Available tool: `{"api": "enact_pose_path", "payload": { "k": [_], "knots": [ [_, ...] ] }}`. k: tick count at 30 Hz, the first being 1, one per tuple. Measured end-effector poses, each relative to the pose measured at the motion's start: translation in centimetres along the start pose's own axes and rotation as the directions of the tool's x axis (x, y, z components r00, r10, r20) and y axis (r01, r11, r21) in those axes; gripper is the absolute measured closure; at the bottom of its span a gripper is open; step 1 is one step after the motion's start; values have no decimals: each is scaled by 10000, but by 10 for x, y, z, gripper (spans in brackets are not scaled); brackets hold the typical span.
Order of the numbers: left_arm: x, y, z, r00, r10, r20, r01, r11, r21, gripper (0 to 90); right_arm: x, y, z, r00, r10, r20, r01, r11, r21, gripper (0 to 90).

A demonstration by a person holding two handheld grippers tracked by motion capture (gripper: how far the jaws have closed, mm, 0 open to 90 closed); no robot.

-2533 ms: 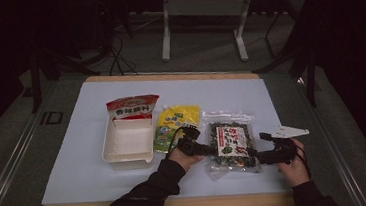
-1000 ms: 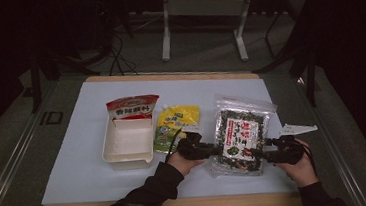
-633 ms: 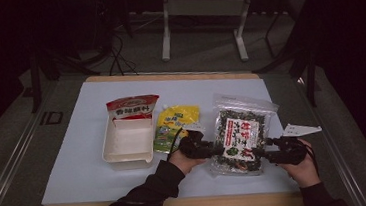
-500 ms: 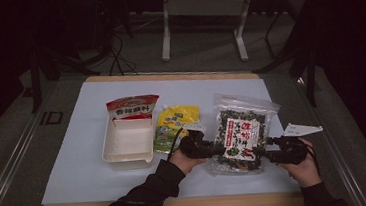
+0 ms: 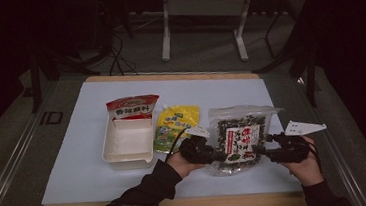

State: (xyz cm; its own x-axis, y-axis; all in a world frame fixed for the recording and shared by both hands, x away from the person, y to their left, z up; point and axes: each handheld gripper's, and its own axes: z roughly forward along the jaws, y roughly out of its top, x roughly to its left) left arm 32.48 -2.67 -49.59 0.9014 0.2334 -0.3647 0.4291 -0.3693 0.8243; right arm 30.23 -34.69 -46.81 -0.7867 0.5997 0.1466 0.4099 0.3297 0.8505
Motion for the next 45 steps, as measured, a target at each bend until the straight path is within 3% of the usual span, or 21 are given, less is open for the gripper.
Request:
{"api": "enact_pose_path", "payload": {
  "k": [2, 9, 11, 18, 22, 26, 29, 32, 36, 38, 39, 40, 41, 45],
  "knots": [
    [-4, 1, -4, 9996, 169, -210, -170, 9998, -55, 762, 2, 4, 0, 10000, -73, -6, 73, 10000, 10, 407],
    [-15, 7, -20, 9990, 234, -381, -256, 9980, -573, 770, 8, 15, -1, 9997, -247, -68, 246, 9994, -255, 384],
    [-17, 8, -24, 9988, 321, -375, -345, 9973, -652, 770, 11, 18, -4, 9993, -362, 114, 366, 9984, -422, 363],
    [-18, 9, -34, 9954, 305, -912, -390, 9949, -934, 773, 8, 17, -12, 9998, -54, 215, 73, 9958, -917, 268],
    [-17, 10, -41, 9950, 232, -974, -357, 9910, -1294, 774, 5, 12, -10, 9999, 59, 115, -50, 9965, -834, 241],
    [-20, 13, -46, 9931, 426, -1091, -583, 9878, -1444, 775, 4, 10, -7, 9999, 91, -102, -98, 9967, -805, 187],
    [-25, 17, -55, 9913, 616, -1167, -804, 9833, -1632, 774, 5, 8, -5, 9996, 4, -292, -25, 9974, -716, 135],
    [-27, 18, -60, 9895, 697, -1269, -921, 9793, -1804, 774, 6, 8, -4, 9994, -68, -339, 43, 9973, -731, 137],
    [-34, 22, -81, 9817, 968, -1641, -1322, 9663, -2208, 774, 6, 8, -3, 9989, -46, -474, 12, 9975, -713, 139],
    [-34, 23, -86, 9827, 976, -1573, -1319, 9654, -2251, 774, 6, 8, -3, 9989, -66, -464, 32, 9973, -738, 140],
    [-38, 24, -97, 9762, 1079, -1881, -1529, 9576, -2442, 774, 5, 8, -2, 9990, -88, -433, 56, 9972, -740, 140],
    [-39, 25, -102, 9750, 1090, -1938, -1566, 9553, -2508, 774, 5, 8, -2, 9991, -50, -425, 17, 9970, -772, 142],
    [-41, 25, -107, 9694, 1136, -2177, -1690, 9519, -2557, 774, 4, 8, -1, 9992, -36, -398, 5, 9970, -771, 142],
    [-42, 24, -126, 9654, 1067, -2381, -1721, 9463, -2737, 774, 4, 9, -1, 9992, -49, -390, 18, 9969, -790, 146]
  ]
}}
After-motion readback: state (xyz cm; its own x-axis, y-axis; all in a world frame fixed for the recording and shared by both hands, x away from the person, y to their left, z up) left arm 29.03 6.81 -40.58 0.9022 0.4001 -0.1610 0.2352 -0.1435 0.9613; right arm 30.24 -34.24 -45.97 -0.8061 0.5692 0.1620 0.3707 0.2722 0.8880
